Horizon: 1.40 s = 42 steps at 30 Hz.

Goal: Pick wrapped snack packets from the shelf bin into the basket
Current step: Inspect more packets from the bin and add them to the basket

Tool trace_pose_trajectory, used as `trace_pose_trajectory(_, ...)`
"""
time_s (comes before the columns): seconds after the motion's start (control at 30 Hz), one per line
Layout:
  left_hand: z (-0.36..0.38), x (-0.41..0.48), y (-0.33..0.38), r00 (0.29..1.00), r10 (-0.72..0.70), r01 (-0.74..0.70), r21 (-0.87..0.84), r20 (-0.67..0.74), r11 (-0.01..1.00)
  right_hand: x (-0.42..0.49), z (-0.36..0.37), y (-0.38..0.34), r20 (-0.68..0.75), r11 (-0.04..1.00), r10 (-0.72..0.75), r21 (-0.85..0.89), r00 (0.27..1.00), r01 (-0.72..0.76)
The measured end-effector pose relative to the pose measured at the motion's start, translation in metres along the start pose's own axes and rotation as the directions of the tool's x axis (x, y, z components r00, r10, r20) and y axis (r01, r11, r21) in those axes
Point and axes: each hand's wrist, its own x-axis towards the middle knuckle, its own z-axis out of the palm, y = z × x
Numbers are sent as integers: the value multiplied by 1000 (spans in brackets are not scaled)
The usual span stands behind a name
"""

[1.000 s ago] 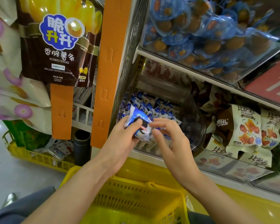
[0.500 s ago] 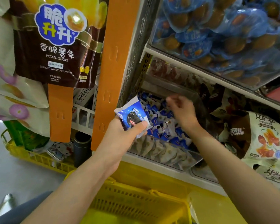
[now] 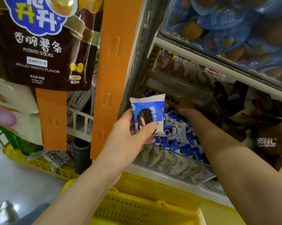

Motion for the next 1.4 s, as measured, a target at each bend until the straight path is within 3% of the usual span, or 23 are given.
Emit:
trace_pose_trajectory(0.13, 1, 3, -3, 1000, 5, -5, 4, -5, 1000, 4, 1, 0, -48, 1000, 1, -15, 999, -1)
trace_pose_trajectory(0.3, 4, 3, -6, 1000, -10, 10, -18, -8, 1000, -6, -9, 0, -316, 995, 39, 98, 948, -8)
trace_pose_trajectory(0.5, 4, -3, -6, 999, -35, 35, -8, -11, 999, -57, -38, -18, -509, 876, -28, 402, 861, 266)
trace_pose_trajectory(0.57, 4, -7, -4, 999, -24, 24, -20, -24, 1000, -85, -43, -25, -467, 810, -50, 498, 883, 310)
trace_pose_trajectory(0.77, 1, -19, 0, 999, -4, 2, -47, -47, 999, -167, -37, -34, -240, 793, -153, 548, 959, 264)
trace_pose_trajectory(1.0, 4, -35, 1, 1000, 19, -19, 13, -14, 1000, -215, -40, -45, -202, 771, -170, 583, 965, 257)
trace_pose_trajectory(1.1, 6, -37, 1, 998, -61, 59, -137, -13, 989, -226, -39, -50, -79, 678, -140, 719, 987, 153)
trace_pose_trajectory(1.2, 7, -38, 6, 976, -194, 216, -299, 101, 930, -236, -38, -54, -29, 571, -167, 812, 985, 121)
trace_pose_trajectory(1.3, 7, -40, 10, 960, -183, 235, -250, 213, 939, -240, -39, -53, -40, 647, -246, 737, 968, 195)
trace_pose_trajectory(1.4, 5, -42, 9, 966, -151, 196, -214, 207, 957, -245, -41, -55, -46, 673, -356, 681, 933, 290)
